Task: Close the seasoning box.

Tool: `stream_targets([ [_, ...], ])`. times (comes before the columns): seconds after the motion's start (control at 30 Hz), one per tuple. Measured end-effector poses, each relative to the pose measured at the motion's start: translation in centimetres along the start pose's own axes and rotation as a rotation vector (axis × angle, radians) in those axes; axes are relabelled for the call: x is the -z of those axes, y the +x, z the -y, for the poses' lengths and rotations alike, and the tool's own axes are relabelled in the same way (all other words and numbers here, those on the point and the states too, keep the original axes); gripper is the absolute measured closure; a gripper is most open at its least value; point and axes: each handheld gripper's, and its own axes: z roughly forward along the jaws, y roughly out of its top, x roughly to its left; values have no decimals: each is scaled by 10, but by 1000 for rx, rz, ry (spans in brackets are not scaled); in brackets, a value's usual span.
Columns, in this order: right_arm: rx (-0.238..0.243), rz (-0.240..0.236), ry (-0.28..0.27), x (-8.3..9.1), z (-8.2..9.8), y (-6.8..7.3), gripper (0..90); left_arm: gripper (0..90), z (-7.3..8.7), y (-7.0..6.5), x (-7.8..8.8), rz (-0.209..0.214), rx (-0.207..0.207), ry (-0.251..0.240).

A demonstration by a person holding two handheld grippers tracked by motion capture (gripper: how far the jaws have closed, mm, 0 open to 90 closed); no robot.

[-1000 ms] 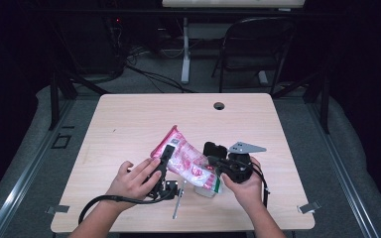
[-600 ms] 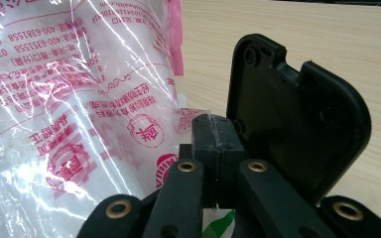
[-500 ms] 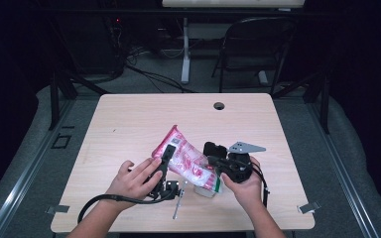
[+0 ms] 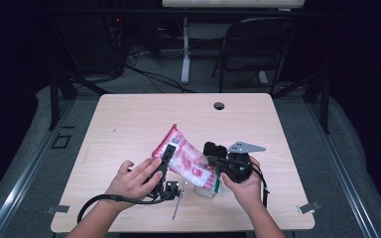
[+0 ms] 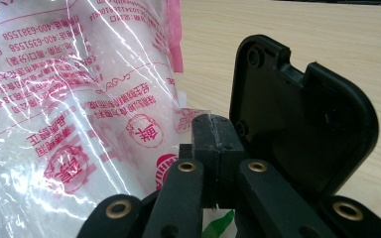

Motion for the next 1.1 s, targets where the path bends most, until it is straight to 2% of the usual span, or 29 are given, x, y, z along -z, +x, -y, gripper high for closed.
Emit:
stream_targets([
  [0.27,-2,0,-2,0,0,0,900,677,-1,2,0,0,-1,-2],
  [0.33,-1,2,-4,1,0,0,900,677,-1,3,1,-4,-15,2],
  [0.7,-1,3,0,2,0,0,900,679,-2,3,0,-6,4,-7],
  [0.77,-3,1,-2,2,0,0,900,679,-3,4,1,-6,-12,-1],
  [1.03,-1,2,3,2,0,-1,900,680,-5,4,0,-11,-1,-11],
  [1.1,-1,3,3,2,0,-1,900,680,-5,5,0,-12,-15,-7],
])
